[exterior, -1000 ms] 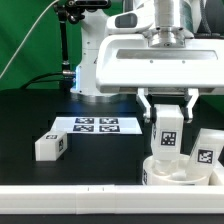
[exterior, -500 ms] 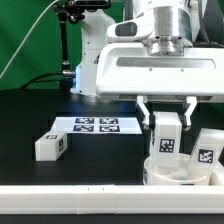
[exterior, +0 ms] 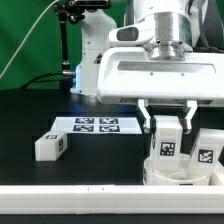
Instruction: Assemble stool
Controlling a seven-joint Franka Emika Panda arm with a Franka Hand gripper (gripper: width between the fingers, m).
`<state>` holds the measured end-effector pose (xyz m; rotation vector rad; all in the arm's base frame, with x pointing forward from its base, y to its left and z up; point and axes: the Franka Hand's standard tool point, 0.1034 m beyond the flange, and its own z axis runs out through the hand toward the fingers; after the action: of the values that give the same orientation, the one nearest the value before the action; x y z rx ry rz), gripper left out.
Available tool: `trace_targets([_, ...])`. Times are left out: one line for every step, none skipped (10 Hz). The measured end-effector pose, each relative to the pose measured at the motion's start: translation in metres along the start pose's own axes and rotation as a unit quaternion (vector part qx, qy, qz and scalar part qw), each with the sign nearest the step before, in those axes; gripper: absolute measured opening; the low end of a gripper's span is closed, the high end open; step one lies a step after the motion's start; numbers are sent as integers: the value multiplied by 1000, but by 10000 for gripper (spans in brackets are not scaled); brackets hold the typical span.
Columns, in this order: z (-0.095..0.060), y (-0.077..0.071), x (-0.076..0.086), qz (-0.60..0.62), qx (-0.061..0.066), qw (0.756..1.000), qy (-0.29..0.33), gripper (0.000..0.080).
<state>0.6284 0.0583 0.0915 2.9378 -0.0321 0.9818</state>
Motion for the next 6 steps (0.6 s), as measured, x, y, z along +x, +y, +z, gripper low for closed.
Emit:
trace_targets([0, 0, 0, 0, 0, 1000, 0, 338])
trace_targets([0, 0, 0, -1, 0, 1000, 1, 338])
trace_targets([0, -1, -1, -1, 0, 1000, 3, 338])
trace_targets([0, -1, 0, -1, 0, 1000, 2, 338])
trace_targets([0, 0, 0, -1, 0, 1000, -3, 345])
trace_targets([1, -1, -2, -1, 1, 1000, -7, 345])
